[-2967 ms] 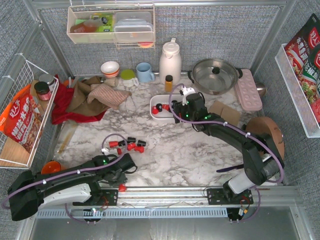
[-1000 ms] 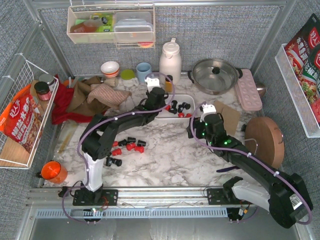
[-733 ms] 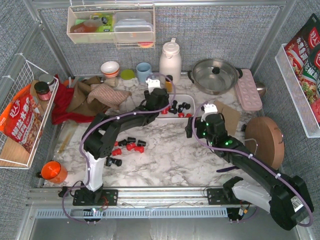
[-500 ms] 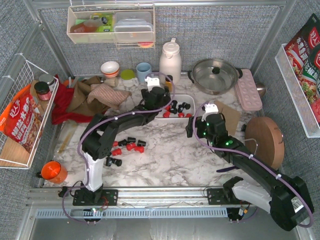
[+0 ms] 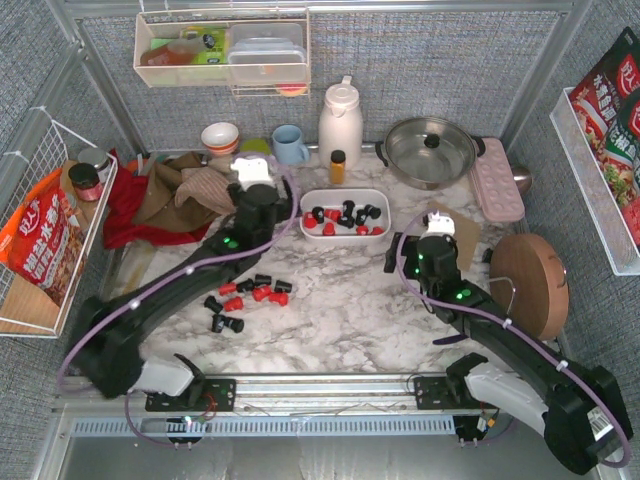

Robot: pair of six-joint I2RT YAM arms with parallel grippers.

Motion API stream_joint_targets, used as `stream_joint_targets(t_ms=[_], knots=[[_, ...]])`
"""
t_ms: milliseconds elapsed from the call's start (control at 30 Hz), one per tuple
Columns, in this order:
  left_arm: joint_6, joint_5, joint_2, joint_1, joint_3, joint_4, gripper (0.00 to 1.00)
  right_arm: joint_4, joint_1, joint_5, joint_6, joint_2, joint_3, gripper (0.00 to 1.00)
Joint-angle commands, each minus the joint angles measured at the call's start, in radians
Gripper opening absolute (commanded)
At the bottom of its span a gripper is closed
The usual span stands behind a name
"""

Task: Mix the coffee capsules in the storage basket

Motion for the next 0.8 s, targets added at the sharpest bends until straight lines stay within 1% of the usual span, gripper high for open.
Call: stream_joint_targets(t_ms=[0,67,133,200,300,433,533,667,767], knots=[[0.094,0.039,-0.237,0.0,-0.108,-0.216,0.99,0.043,-0.006,0.089,0.041,-0.039,-0.03,0.99],[0.097,0.03,-0.394,-0.001,-0.163,-0.34,0.99,0.043,-0.006,0.053,0.016,-0.046,-0.02,0.99],[0.063,0.01,-0.533,0.0,-0.206,-0.444,0.99,0.055,-0.006,0.001,-0.006,-0.033,-0.004,0.95],[0.018,0.019,-0.648,0.0,-0.235,-0.542,0.99,0.075,-0.004,-0.08,-0.037,0.001,0.017,0.88],[-0.023,0.049,-0.779,0.0,-0.277,-0.645,0.99,0.087,0.015,-0.181,-0.074,0.073,0.065,0.85],[-0.036,0.044,-0.912,0.0,-0.375,-0.658,0.99,0.076,0.066,-0.301,-0.126,0.181,0.159,0.78],[-0.023,0.013,-0.992,0.0,-0.453,-0.618,0.99,0.048,0.14,-0.33,-0.204,0.261,0.236,0.74],[-0.028,-0.025,-1.047,0.004,-0.446,-0.621,0.99,0.037,0.252,-0.36,-0.302,0.383,0.326,0.69],[-0.082,-0.105,-1.087,0.009,-0.446,-0.673,0.99,0.038,0.319,-0.391,-0.309,0.496,0.398,0.6]])
